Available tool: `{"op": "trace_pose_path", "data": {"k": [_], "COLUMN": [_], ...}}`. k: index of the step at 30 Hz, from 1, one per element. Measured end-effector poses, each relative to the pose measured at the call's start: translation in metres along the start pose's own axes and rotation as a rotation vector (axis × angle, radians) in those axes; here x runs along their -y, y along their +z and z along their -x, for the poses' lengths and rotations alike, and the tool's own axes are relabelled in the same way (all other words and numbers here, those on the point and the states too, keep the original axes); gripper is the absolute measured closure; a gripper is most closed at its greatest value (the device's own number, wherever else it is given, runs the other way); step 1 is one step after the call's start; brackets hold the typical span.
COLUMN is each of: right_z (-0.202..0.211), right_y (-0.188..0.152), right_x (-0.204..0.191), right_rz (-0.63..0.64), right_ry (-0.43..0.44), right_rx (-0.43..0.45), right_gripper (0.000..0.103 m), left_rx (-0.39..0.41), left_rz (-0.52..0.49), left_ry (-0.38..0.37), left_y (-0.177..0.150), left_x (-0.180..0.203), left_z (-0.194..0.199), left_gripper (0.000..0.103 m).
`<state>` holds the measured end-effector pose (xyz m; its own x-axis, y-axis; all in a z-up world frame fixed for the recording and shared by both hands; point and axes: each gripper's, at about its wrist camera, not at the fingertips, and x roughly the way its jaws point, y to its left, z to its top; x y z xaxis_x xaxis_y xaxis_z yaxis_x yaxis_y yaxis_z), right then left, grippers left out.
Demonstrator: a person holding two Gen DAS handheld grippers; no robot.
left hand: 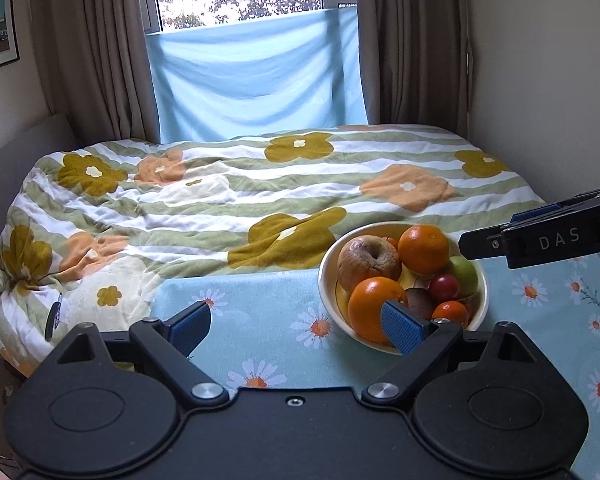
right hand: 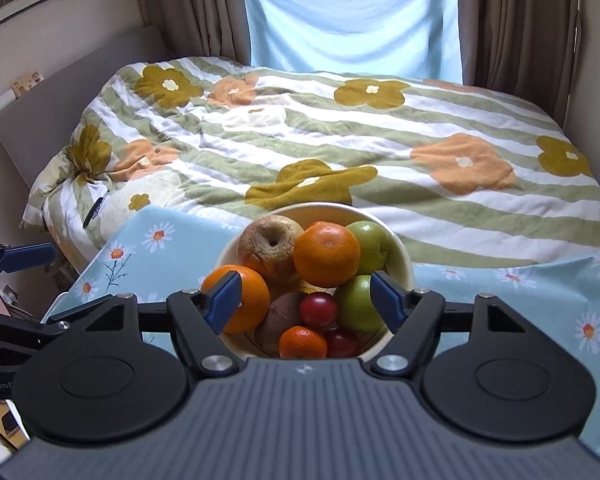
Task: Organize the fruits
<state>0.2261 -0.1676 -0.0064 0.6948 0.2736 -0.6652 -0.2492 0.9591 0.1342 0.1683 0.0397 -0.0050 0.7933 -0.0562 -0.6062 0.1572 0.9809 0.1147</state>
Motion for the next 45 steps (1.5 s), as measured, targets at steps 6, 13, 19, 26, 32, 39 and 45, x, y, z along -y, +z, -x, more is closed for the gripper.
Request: {"op": "trace_pose_path", "data": {"k": [6,13,19,26,32,39,45], "right_z": [0.086,0.182,0.228,0.236,0.241,0.243,0.245], "right_y": [-0.001,-0.025,-0.055,-0.086,-0.104,-0.105,-0.105], "right_x": [-0.004,-0.005,-0.007,-0.016,-0.018,-0.022,-0.023], "right_rz": [0.005,-0.008,-0.069,-0.090,-0.135,-0.147,-0.156], "right_ry": [-0.057,-0.167,-0.256,-0.317,-0.315,-0.334,-0.337], "right_rx": [0.097,0.173,0.165,0.120,0.124,0.125,0.136], "right_gripper": [0.000,0.000,0.000,0.000,0.000,0.000,0.000], "left_rx": [0.101,0.168,0.138,0.101,0.132,0.126,0.128], "left_rz": [0.001,0.042,0.052,0.061,0.035,0.019,0.025], "left_ry": [-0.013,0.012,0.022,-0.016,-0.001,-0.018,-0.028], "left_y": [0.016,0.023,0.016,-0.006,-0.016,-0.023,-0.024], "left_x": [0.015,0.032,0.043,0.049,0.049,0.049,0.045], "left_z": [0.064,0.134,0.160,0.166,0.178,0.178,0.179], "left_gripper": [0.008,0.000,0.000,0.000,0.000,0.000,0.000]}}
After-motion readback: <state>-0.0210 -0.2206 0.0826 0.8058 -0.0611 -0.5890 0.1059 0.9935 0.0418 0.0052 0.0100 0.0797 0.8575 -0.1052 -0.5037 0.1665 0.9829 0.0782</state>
